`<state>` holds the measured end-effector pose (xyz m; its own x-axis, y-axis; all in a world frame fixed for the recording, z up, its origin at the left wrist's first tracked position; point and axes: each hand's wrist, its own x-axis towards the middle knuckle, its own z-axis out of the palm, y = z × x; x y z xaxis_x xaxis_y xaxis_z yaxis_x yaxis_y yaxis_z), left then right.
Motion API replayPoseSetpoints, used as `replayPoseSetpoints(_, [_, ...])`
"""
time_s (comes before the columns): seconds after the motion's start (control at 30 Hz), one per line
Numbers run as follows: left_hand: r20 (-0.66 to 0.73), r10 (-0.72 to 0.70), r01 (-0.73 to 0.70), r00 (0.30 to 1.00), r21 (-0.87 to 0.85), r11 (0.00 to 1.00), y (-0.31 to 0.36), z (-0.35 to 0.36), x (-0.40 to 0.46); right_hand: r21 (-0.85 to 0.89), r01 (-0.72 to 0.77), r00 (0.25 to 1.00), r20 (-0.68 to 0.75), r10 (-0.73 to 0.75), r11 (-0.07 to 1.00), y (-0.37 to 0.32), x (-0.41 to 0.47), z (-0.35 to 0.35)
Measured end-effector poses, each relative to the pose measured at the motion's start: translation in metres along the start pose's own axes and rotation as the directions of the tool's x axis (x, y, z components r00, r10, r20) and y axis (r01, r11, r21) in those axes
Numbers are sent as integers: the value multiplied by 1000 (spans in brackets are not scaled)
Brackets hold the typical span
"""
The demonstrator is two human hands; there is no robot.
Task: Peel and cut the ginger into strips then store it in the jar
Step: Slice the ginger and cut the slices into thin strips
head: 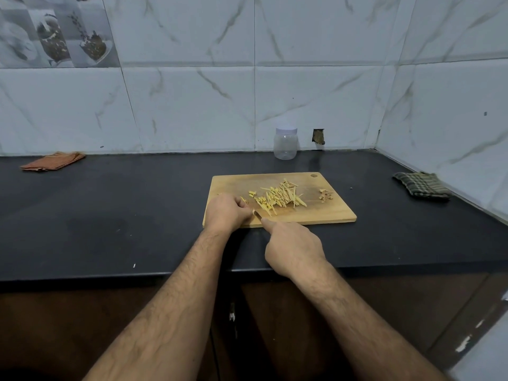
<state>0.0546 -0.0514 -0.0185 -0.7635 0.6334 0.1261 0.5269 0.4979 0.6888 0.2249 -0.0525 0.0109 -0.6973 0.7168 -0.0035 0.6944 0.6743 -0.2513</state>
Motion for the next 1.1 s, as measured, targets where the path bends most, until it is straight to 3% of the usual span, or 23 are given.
replayPoseSetpoints(0.2, [89,-33,29,995,43,999,10,-6,7,24,-9,1000,8,9,1000,1,0,1])
replayPoseSetpoints(0.57, [83,-9,13,996,-50,999,-1,-5,6,99,-49,997,-48,54,994,3,8,1])
replayPoseSetpoints(0.77, [30,84,-83,996,-51,995,-12,-3,1,97,10,998,-65,-4,995,0,9,9])
replayPoseSetpoints(0.97, [-17,88,-89,996,-73,993,-15,-5,-2,64,-28,999,-42,31,998,5,22,1])
replayPoseSetpoints(1.1, [-95,68,-79,993,-114,990,-18,-1,-2,171,-66,997,-16,70,983,13,33,-7])
